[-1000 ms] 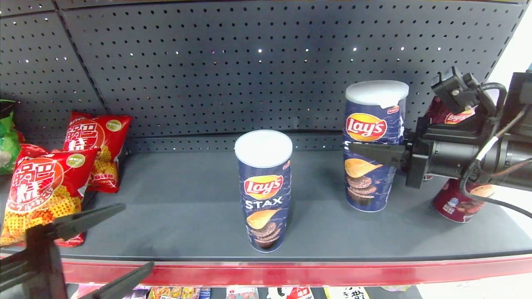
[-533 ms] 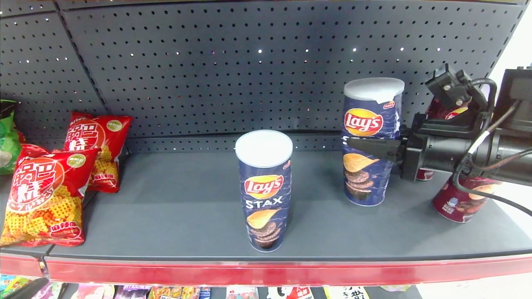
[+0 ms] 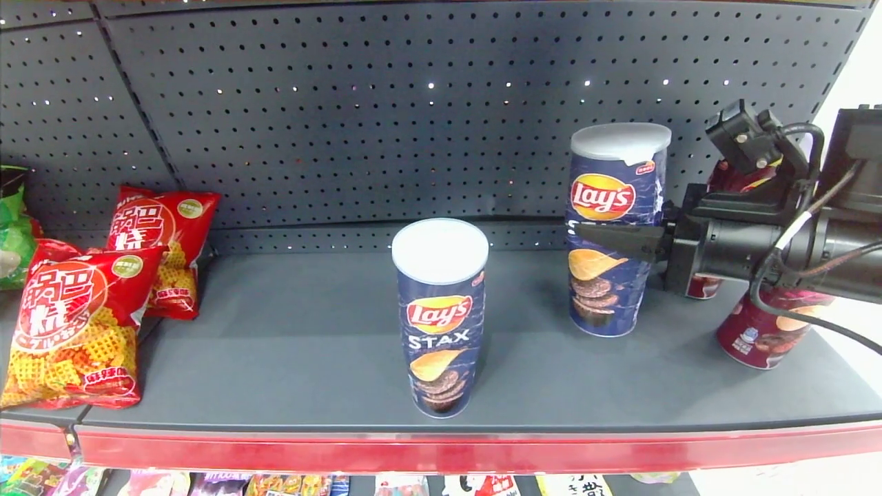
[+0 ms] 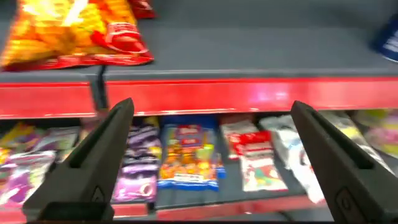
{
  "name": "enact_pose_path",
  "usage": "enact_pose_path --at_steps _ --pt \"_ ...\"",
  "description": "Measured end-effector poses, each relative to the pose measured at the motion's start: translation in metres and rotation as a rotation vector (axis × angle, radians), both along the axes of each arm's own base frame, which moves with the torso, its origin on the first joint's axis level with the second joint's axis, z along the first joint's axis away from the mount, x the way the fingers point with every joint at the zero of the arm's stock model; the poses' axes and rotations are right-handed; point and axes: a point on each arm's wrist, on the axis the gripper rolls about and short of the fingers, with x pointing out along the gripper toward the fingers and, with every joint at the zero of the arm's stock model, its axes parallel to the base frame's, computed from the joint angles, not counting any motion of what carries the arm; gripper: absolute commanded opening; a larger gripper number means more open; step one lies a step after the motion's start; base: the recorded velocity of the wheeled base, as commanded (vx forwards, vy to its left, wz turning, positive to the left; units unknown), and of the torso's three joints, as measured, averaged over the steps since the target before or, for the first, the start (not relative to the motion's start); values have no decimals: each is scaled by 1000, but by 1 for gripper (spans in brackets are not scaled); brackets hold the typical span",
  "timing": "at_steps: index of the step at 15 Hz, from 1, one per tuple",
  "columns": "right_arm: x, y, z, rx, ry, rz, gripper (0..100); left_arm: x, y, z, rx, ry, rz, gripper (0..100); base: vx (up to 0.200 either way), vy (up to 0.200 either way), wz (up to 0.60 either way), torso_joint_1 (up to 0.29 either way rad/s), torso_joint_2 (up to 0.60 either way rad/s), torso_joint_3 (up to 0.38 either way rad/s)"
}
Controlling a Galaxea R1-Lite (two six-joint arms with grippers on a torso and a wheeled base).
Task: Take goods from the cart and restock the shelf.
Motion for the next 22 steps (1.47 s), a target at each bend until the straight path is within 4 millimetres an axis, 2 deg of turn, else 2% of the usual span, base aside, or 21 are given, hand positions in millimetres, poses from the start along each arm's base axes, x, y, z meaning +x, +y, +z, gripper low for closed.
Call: enact_pose_path --at_steps 2,7,10,15,19,20,22 --pt "1 0 1 2 -4 -1 0 0 -2 0 18 -8 13 100 0 0 0 0 0 0" --pt "3 1 5 28 -20 -5 0 -1 -1 0 -21 21 -355 100 0 0 0 0 0 0" --pt "3 1 6 29 -23 -6 0 -3 1 0 12 -19 -359 100 0 0 0 0 0 0" --pt "3 1 7 31 -24 -15 0 -4 6 -1 55 -43 -94 100 0 0 0 0 0 0" --pt "2 1 7 34 -24 -17 0 -7 7 -2 59 -90 -28 100 0 0 0 0 0 0" --pt "2 0 8 34 -25 -18 0 -8 8 -3 56 -86 35 100 0 0 0 0 0 0" --pt "1 0 8 34 -26 -20 0 -8 10 -7 -13 -49 98 100 0 0 0 0 0 0"
